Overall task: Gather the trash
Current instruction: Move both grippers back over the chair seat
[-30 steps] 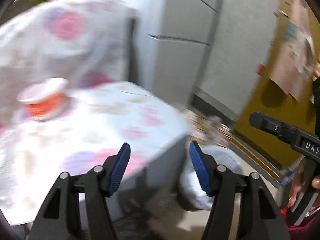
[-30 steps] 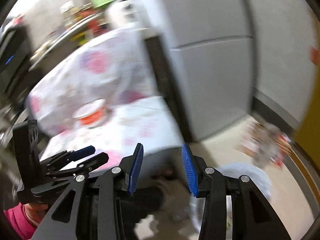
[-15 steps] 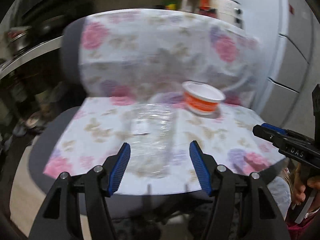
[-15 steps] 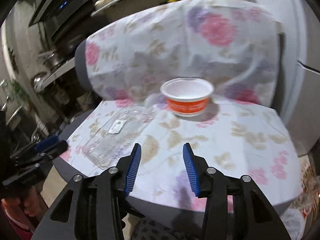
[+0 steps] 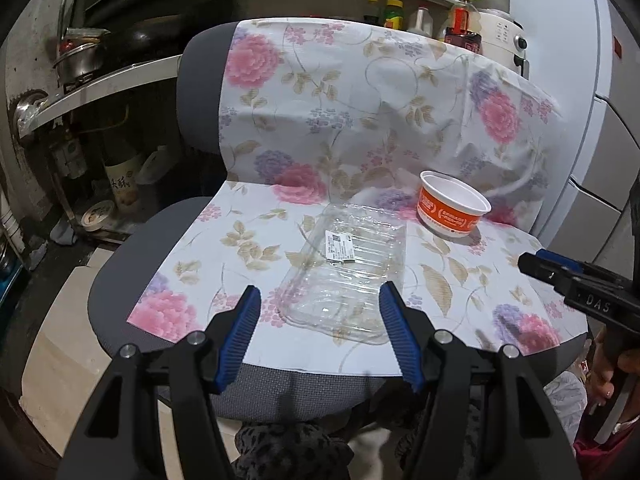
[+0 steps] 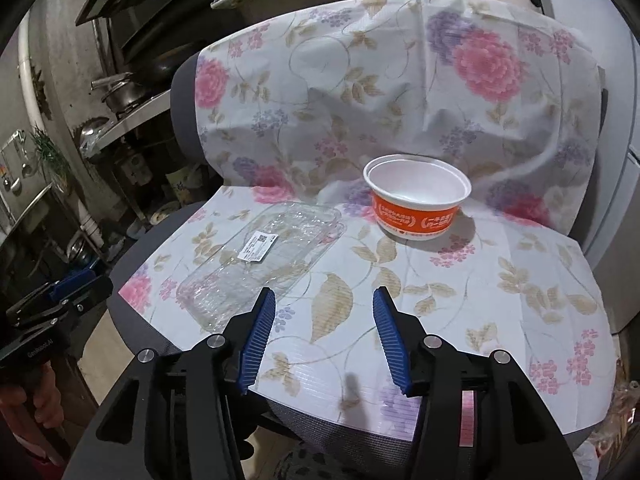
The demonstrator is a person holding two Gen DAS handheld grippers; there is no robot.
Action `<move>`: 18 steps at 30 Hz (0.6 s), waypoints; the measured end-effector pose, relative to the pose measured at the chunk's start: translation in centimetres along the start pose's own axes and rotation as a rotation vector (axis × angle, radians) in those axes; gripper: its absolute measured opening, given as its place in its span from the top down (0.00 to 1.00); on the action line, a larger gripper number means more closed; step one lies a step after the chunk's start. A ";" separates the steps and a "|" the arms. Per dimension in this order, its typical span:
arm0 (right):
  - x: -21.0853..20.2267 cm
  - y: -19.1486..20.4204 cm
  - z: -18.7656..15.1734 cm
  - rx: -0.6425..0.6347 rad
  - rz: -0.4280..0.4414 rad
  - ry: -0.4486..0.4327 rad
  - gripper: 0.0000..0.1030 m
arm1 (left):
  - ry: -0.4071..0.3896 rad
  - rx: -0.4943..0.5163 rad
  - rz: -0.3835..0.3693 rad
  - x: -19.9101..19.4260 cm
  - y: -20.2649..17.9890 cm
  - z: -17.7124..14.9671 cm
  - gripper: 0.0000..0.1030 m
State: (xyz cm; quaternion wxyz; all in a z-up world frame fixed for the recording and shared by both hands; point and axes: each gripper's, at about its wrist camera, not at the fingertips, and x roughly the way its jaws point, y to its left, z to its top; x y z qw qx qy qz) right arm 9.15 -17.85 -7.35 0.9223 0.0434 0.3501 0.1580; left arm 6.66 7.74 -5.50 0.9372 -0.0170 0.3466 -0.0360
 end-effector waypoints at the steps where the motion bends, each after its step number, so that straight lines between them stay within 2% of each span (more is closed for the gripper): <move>1: -0.2 -0.2 0.0 0.004 -0.006 -0.006 0.49 | 0.000 0.002 -0.004 0.0 0.0 0.0 0.42; 7: -0.7 -1.8 -0.1 0.048 -0.051 -0.016 0.47 | 0.016 -0.002 -0.030 1.2 0.2 -0.1 0.42; 13: -0.6 -3.0 -0.2 0.069 -0.095 0.000 0.39 | 0.033 0.003 -0.066 3.3 0.2 -0.3 0.42; 18: -0.7 -4.0 0.2 0.101 -0.144 -0.005 0.37 | 0.053 -0.005 -0.112 5.3 0.7 -0.5 0.42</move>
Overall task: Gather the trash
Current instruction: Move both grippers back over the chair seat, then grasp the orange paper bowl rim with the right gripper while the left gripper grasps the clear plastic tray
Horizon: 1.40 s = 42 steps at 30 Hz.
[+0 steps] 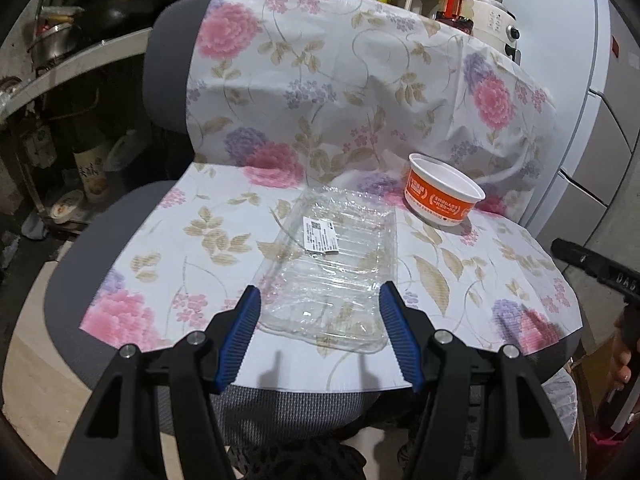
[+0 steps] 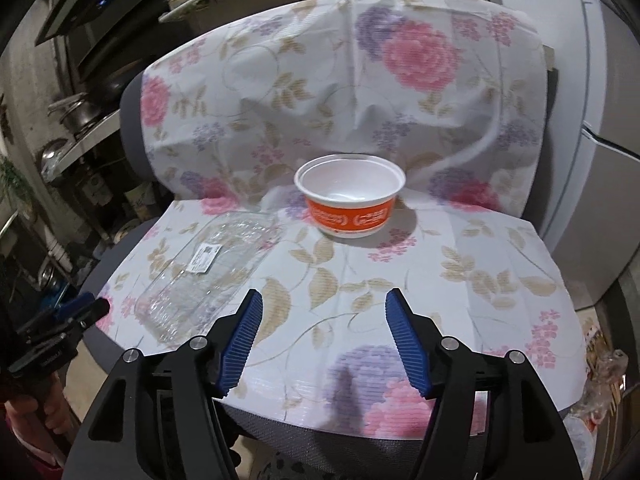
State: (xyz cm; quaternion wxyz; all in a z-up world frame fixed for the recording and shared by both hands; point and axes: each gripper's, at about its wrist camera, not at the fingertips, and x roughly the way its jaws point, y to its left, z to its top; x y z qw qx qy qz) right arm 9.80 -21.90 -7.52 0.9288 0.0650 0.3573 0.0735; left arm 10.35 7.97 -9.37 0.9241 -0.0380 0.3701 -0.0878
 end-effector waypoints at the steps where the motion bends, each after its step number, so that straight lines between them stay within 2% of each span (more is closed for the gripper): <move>1: 0.0 -0.2 0.1 0.006 -0.009 -0.003 0.37 | 0.006 -0.001 -0.006 0.4 0.2 0.0 0.42; 8: 1.4 -1.7 1.2 0.054 -0.077 -0.026 0.37 | 0.037 -0.023 -0.009 2.9 2.1 0.3 0.42; 10: 2.4 -2.1 1.8 0.073 -0.083 -0.026 0.40 | 0.038 -0.030 -0.002 3.4 2.6 0.6 0.42; 13: 4.4 -2.5 2.9 0.088 -0.084 -0.022 0.55 | 0.037 -0.038 0.007 4.3 3.3 1.3 0.42; 16: 7.0 -3.0 4.4 0.093 -0.121 -0.028 0.69 | 0.040 -0.040 0.017 5.5 4.2 2.2 0.42; 20: 10.3 -4.5 6.6 0.159 -0.129 -0.024 0.65 | 0.079 -0.062 0.015 7.8 6.0 3.5 0.42; 23: 12.7 -6.2 7.9 0.254 -0.089 -0.001 0.60 | 0.104 -0.070 -0.028 9.2 6.6 4.3 0.45; 27: 15.7 -7.9 8.8 0.342 -0.103 0.043 0.59 | 0.131 -0.028 -0.050 11.0 6.1 5.0 0.48; 28: 16.4 -8.2 8.8 0.364 -0.095 0.055 0.63 | 0.135 -0.020 -0.055 11.2 5.9 4.9 0.48; 30: 17.3 -8.6 8.6 0.403 -0.055 0.073 0.85 | 0.146 0.008 -0.071 11.7 5.3 4.8 0.50; 31: 17.0 -8.5 8.5 0.405 -0.056 0.054 0.92 | 0.152 0.019 -0.075 11.9 5.0 4.6 0.51; 34: 14.9 -7.5 8.4 0.366 -0.036 -0.012 0.95 | 0.176 0.041 -0.093 12.9 4.6 4.6 0.56; 37: 12.5 -6.4 8.0 0.317 -0.034 -0.027 0.95 | 0.222 0.046 -0.107 14.3 4.4 4.7 0.70; 38: 11.7 -6.1 7.8 0.305 -0.031 -0.025 0.95 | 0.238 0.056 -0.104 14.7 4.2 4.6 0.80; 39: 10.8 -5.8 7.5 0.291 -0.025 -0.019 0.95 | 0.246 0.066 -0.102 14.8 4.0 4.5 0.93; 42: 7.9 -5.6 6.5 0.269 -0.018 -0.018 0.95 | 0.215 0.062 -0.110 13.4 3.3 4.3 0.94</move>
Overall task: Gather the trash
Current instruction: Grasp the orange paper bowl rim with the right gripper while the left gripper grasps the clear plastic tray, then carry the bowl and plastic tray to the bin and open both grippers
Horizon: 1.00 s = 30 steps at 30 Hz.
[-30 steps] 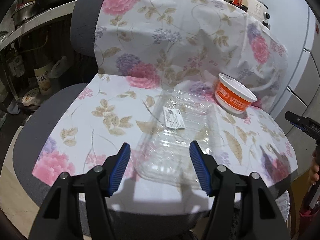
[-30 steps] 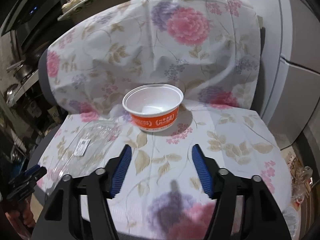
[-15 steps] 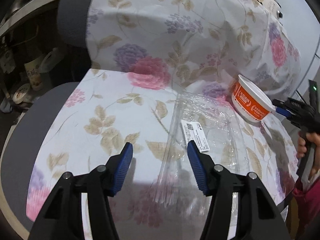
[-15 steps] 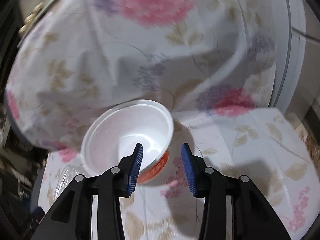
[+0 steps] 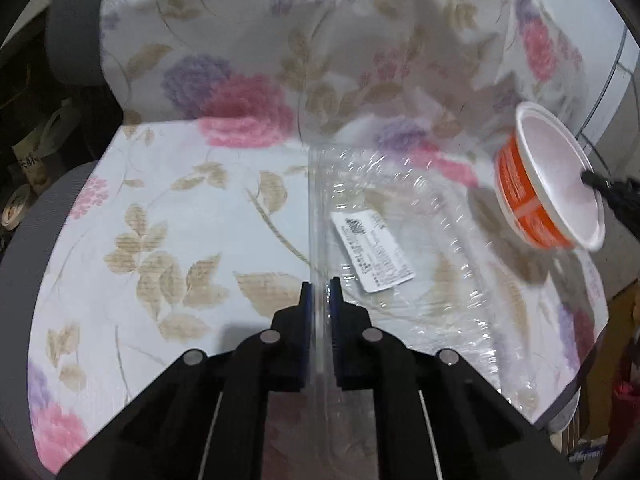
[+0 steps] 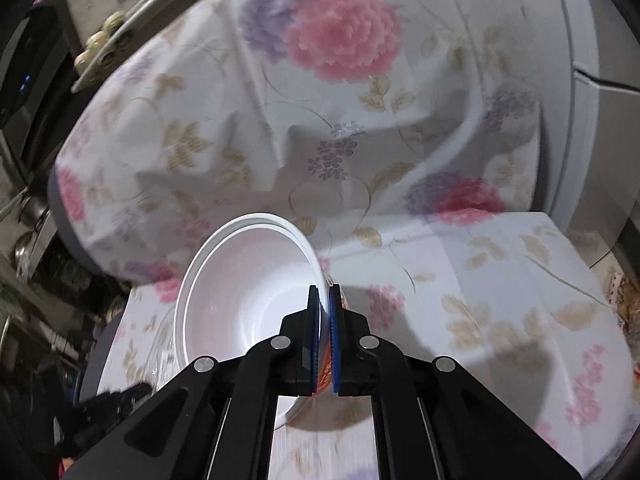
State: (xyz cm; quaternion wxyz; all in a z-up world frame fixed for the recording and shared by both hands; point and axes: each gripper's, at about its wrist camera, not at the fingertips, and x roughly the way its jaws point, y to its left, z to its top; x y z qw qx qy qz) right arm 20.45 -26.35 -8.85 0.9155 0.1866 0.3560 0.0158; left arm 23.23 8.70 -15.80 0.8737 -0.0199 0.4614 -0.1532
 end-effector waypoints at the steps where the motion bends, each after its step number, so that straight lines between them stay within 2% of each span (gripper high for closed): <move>1: -0.9 -0.2 -0.3 -0.001 0.004 -0.003 0.95 | -0.029 0.004 0.001 -1.0 -0.5 -0.3 0.94; 6: -6.0 -2.4 -2.0 0.033 0.010 -0.030 0.95 | -0.183 0.000 -0.028 -7.2 -3.2 -2.2 0.96; 10: -9.7 -5.1 -3.6 0.088 0.005 -0.061 0.95 | -0.257 0.010 -0.071 -10.9 -6.0 -3.1 0.96; 14: -13.4 -8.4 -5.9 0.143 -0.027 -0.089 0.95 | -0.288 0.067 -0.097 -12.4 -10.3 -3.6 0.96; 17: -16.7 -11.7 -8.3 0.192 -0.082 -0.110 0.95 | -0.291 0.109 -0.134 -12.4 -13.5 -4.2 0.96; 22: -21.7 -17.5 -12.5 0.270 -0.210 -0.143 0.95 | -0.273 0.207 -0.251 -11.4 -20.6 -6.2 0.96; 26: -25.6 -22.6 -16.5 0.361 -0.340 -0.159 0.95 | -0.231 0.302 -0.337 -9.8 -26.5 -7.6 0.96; 30: -27.5 -26.9 -20.2 0.455 -0.451 -0.150 0.95 | -0.196 0.398 -0.419 -8.7 -31.8 -8.6 0.96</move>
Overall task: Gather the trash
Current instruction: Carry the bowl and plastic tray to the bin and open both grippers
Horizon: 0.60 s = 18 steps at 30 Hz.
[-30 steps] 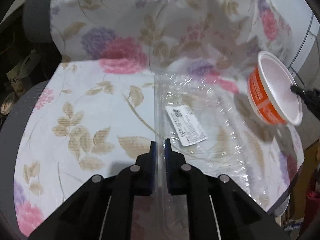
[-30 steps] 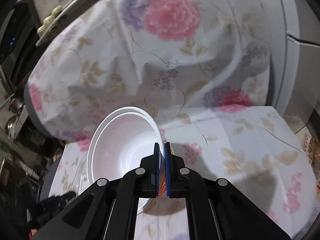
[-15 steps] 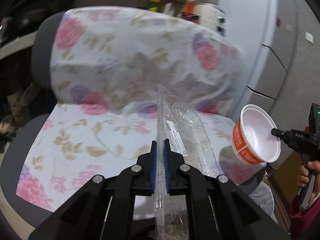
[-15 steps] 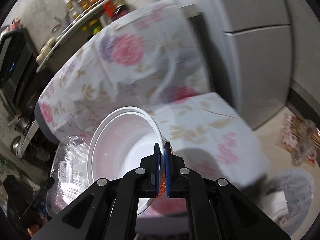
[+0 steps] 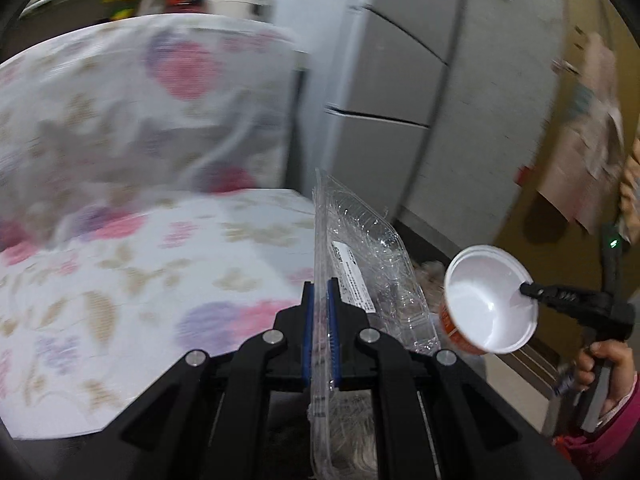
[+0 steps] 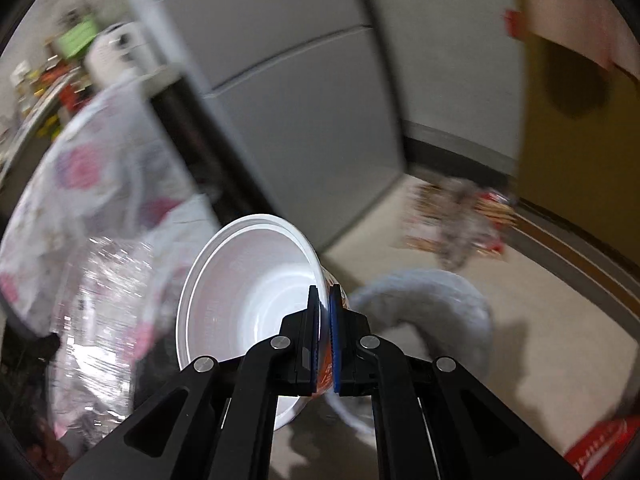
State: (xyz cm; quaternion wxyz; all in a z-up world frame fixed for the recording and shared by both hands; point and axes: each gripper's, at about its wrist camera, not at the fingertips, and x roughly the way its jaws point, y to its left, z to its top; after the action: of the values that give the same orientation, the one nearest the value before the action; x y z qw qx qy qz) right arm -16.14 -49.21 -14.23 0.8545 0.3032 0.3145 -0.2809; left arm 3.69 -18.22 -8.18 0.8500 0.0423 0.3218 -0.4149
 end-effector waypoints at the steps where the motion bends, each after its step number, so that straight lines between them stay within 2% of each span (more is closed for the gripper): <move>1: 0.2 -1.0 -0.3 0.015 -0.022 0.006 0.94 | 0.010 0.014 -0.022 0.7 -1.0 0.1 0.95; 6: 3.8 -5.1 -1.3 0.095 -0.084 0.067 0.87 | 0.043 0.095 -0.116 4.6 -5.9 0.1 0.96; 8: 5.4 -6.5 -1.4 0.142 -0.057 0.080 0.83 | 0.047 0.119 -0.138 5.9 -7.7 -0.3 0.96; 9: 5.7 -6.9 -1.5 0.162 -0.045 0.084 0.73 | 0.053 0.126 -0.149 6.5 -8.4 -0.4 0.95; 10: 6.1 -7.5 -1.6 0.184 -0.031 0.092 0.56 | 0.061 0.130 -0.163 7.0 -9.1 -0.5 0.96; 11: 6.2 -8.0 -1.5 0.198 -0.021 0.088 0.52 | 0.069 0.138 -0.178 7.7 -9.8 -0.5 0.96; 18: 2.3 -9.9 -0.2 0.192 -0.053 -0.029 0.51 | 0.138 0.209 -0.273 11.5 -14.8 -1.7 0.95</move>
State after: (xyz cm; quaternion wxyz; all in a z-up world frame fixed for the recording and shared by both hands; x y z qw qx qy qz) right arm -21.39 -56.23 -19.39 0.8181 0.3713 0.2818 -0.3368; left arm -2.85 -35.05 -13.32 0.7526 0.1147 0.3375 -0.5537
